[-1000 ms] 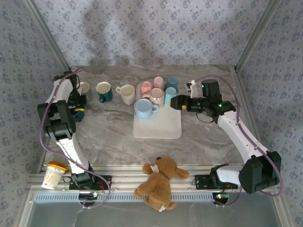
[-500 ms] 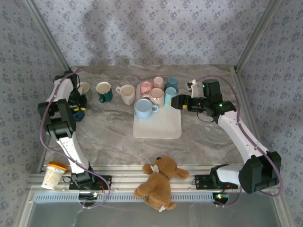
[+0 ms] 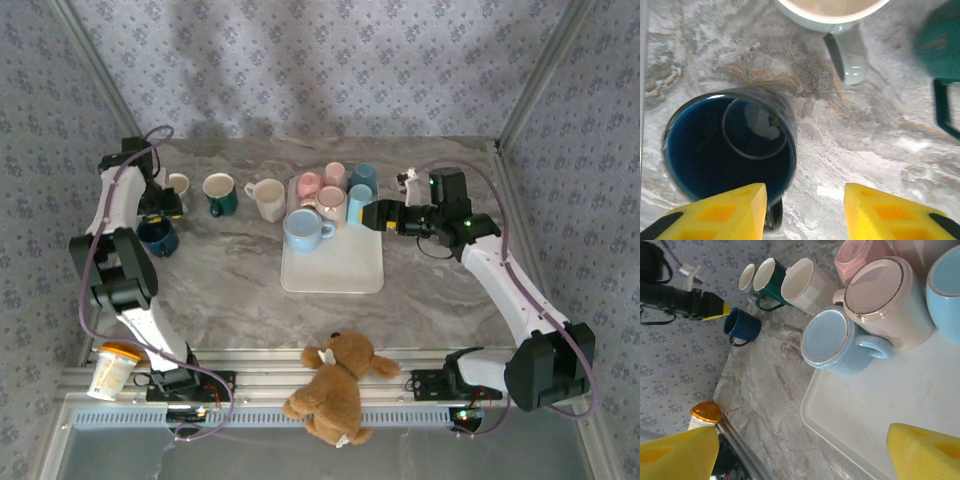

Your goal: Turn the mug right side up

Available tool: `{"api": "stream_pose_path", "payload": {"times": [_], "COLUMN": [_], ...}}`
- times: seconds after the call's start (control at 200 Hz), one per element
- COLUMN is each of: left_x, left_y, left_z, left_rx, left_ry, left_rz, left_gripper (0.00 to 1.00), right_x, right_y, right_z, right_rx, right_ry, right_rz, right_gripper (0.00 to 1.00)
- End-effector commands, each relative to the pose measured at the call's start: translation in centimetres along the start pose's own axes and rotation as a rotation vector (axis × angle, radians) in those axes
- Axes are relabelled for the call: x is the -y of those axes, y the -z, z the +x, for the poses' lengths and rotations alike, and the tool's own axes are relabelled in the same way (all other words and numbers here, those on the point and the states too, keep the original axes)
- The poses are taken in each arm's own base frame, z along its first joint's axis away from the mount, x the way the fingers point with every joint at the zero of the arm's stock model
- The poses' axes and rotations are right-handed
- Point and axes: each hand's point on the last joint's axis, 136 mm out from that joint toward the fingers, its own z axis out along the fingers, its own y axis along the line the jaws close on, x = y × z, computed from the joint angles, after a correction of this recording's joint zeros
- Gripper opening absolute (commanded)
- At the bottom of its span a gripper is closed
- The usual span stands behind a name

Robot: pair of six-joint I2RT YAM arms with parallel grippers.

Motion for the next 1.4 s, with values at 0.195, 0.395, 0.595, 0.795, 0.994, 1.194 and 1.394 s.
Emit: {"api": "stream_pose_path", "payload": {"times": [0.195,0.395,0.595,0.795,0.994,1.194,1.394], "left_x": [10.0,18.9,24.3,27.5,29.3,32.2,34.7], "left_y": [10.7,15.0,16.4,15.5,13.7,12.5,12.4], "left_z": [0.4,2.9,5.3,6.8,7.8,9.5,10.5], "left_rx": [0.305,0.459,0.537,0.483,0.420,0.364,0.339], "left_ry": [-0.130,-0.396,-0.561,-0.554,-0.508,-0.531,-0.517], "left_rz": [0.433,0.640,0.779,0.884,0.915,0.943,1.021], "left_gripper": [0.51,0.59,0.62,0.64,0.63,0.63,0.62], "right_x": [0.8,1.2,1.9,3.5,6.0,9.7,11.9], "right_y": [0.7,0.5,0.4,0.0,-0.9,-2.3,-4.3], "right_z": [-0.5,-0.8,-0.3,0.7,0.5,0.2,-0.7], "right_rx": [0.032,0.057,0.053,0.037,0.016,-0.097,-0.168], "right_ry": [-0.003,-0.013,-0.022,0.043,0.099,0.226,0.434], "right_rz": [0.026,0.029,0.048,0.121,0.215,0.374,0.401], "right_gripper": [0.92,0.92,0.93,0.88,0.79,0.68,0.62]}}
